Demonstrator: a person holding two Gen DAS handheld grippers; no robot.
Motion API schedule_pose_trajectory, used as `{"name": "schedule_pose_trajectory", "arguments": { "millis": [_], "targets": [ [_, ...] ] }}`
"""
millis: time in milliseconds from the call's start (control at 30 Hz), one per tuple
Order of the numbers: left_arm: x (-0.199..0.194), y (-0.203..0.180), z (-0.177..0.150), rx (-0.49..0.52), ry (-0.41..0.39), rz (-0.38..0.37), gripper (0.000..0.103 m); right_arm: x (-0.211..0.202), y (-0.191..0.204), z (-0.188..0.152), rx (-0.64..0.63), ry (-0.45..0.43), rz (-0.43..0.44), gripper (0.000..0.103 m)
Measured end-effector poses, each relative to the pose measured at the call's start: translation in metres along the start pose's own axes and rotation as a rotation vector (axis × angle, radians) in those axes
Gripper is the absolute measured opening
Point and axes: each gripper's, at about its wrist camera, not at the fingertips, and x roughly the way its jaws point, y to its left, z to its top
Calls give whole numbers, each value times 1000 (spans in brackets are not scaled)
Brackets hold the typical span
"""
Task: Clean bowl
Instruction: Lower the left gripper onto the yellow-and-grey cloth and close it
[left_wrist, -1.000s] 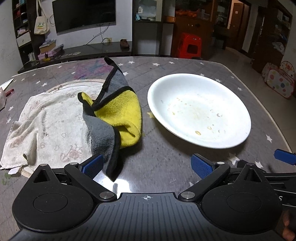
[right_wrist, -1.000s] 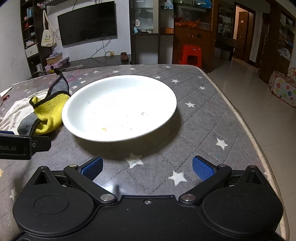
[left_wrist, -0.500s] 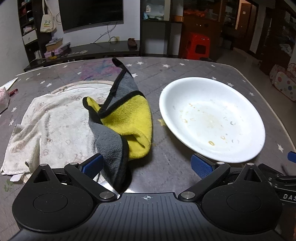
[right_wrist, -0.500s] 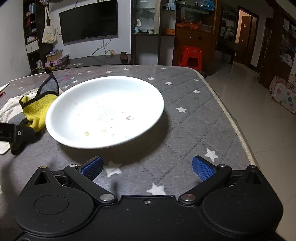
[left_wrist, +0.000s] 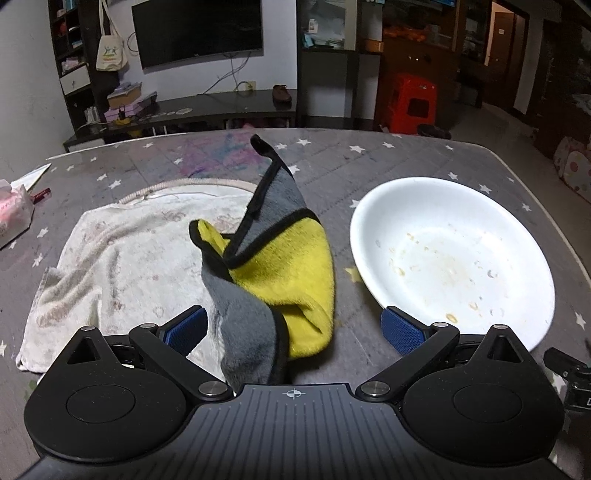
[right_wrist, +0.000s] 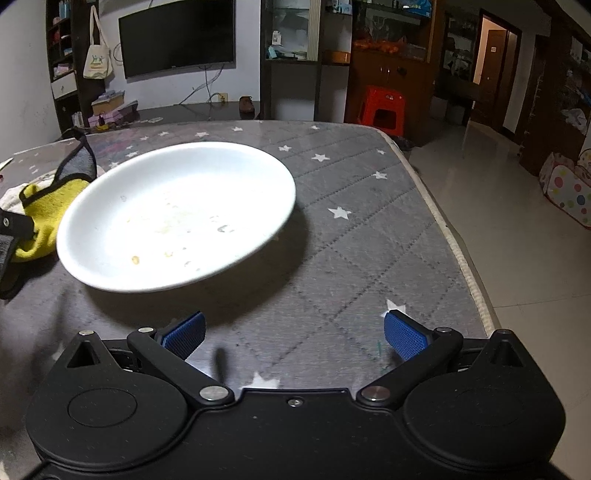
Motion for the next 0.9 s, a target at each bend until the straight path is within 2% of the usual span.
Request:
{"name": "schedule_pose_trajectory", "arguments": {
  "millis": [267, 500, 900],
  "targets": [
    [9, 9, 12, -12, -13, 10, 101, 11, -13, 1, 2, 11, -6, 103],
    [20, 28, 25, -78, -9, 10, 100, 21, -18, 1, 2, 18, -14, 103],
    [43, 31, 36, -84, 6, 44, 98, 20, -12, -6, 16, 5, 20, 103]
  ]
}}
